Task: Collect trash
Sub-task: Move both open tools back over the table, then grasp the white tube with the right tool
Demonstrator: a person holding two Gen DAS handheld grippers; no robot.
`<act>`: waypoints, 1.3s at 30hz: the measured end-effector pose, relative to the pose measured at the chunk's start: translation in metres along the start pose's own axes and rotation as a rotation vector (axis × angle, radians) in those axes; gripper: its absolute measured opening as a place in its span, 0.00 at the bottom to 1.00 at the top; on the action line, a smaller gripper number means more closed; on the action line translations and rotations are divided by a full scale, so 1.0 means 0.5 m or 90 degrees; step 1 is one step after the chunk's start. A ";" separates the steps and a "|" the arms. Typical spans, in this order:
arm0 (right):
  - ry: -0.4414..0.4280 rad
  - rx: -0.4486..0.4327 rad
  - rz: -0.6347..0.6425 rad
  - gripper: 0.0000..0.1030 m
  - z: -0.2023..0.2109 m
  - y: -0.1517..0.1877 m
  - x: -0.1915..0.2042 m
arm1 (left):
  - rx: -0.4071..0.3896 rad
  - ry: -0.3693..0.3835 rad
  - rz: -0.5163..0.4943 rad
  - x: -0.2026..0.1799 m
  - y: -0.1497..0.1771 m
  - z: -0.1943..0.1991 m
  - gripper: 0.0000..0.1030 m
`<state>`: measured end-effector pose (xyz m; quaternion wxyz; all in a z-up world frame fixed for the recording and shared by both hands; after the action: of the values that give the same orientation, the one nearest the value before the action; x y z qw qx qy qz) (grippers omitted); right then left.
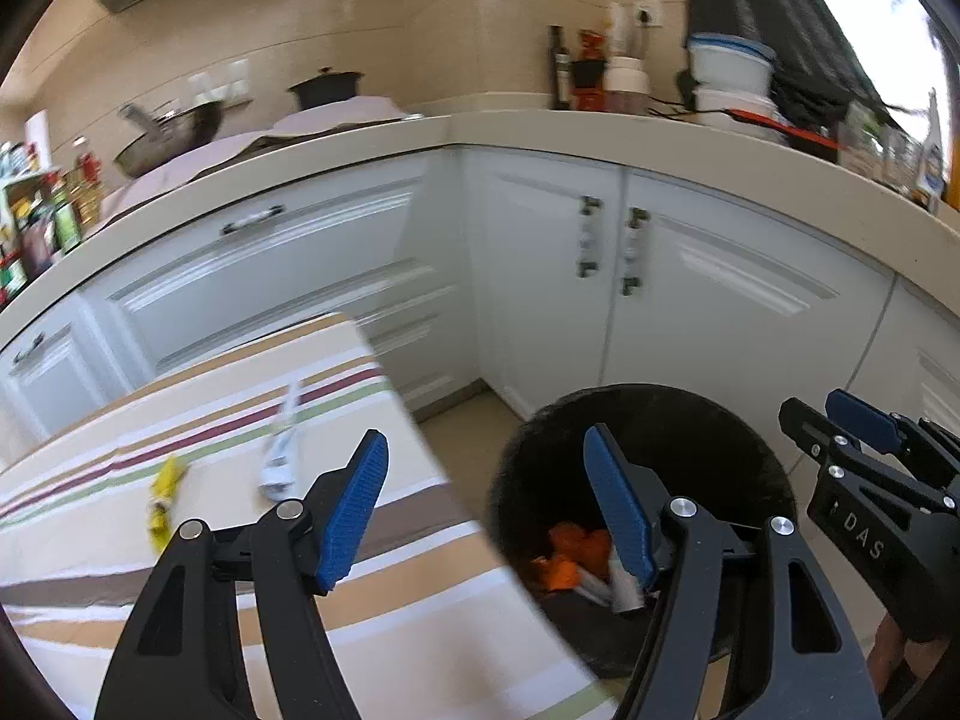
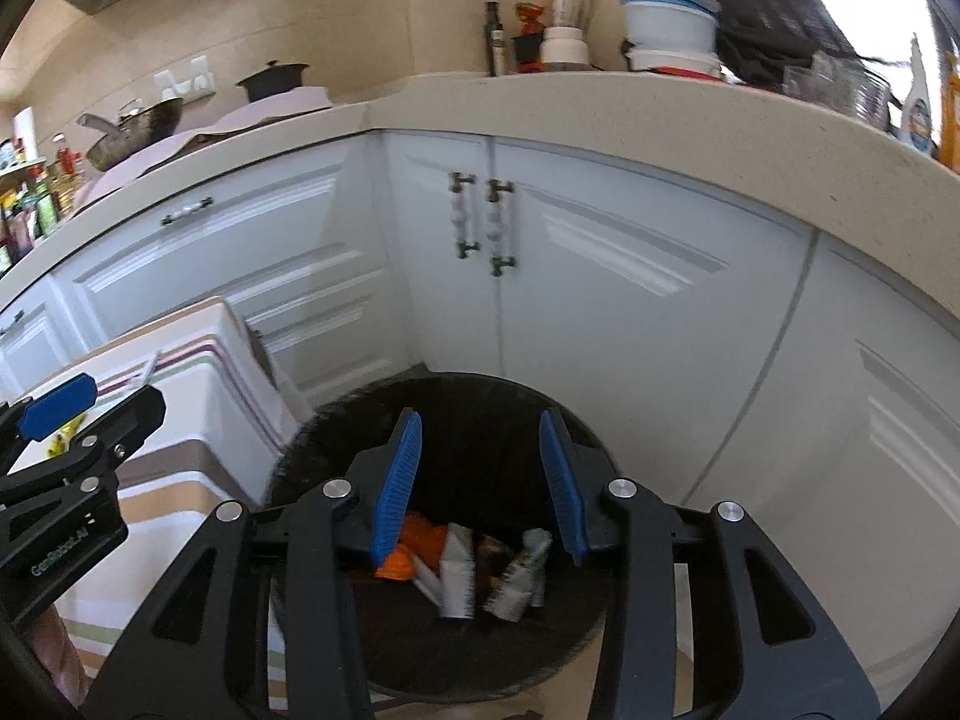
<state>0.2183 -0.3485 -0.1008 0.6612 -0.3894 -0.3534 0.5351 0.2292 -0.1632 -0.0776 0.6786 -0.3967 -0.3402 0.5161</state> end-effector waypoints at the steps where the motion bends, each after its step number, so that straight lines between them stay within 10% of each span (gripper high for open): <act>1: -0.005 0.000 0.003 0.39 0.000 -0.001 0.010 | 0.000 -0.007 0.004 0.014 0.001 0.004 0.65; 22: -0.194 0.034 0.105 0.39 -0.050 0.007 0.425 | 0.055 -0.265 0.128 0.477 0.126 0.108 0.67; 39: -0.217 0.107 0.148 0.39 -0.128 0.056 0.580 | 0.098 -0.387 0.202 0.701 0.235 0.186 0.67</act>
<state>0.3145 -0.0686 -0.1397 0.5558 -0.2751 -0.3669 0.6934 0.1800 0.2121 -0.1214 0.4852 -0.2207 -0.4210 0.7340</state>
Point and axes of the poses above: each gripper's, at about its wrist camera, not at the fingertips, and z roughly against the way its jaws point, x to its left, y to its underside, the point moved 10 cm from there along -z, roughly the way its jaws point, and after that the axes turned 9 degrees about -x, right-handed, at the moved point
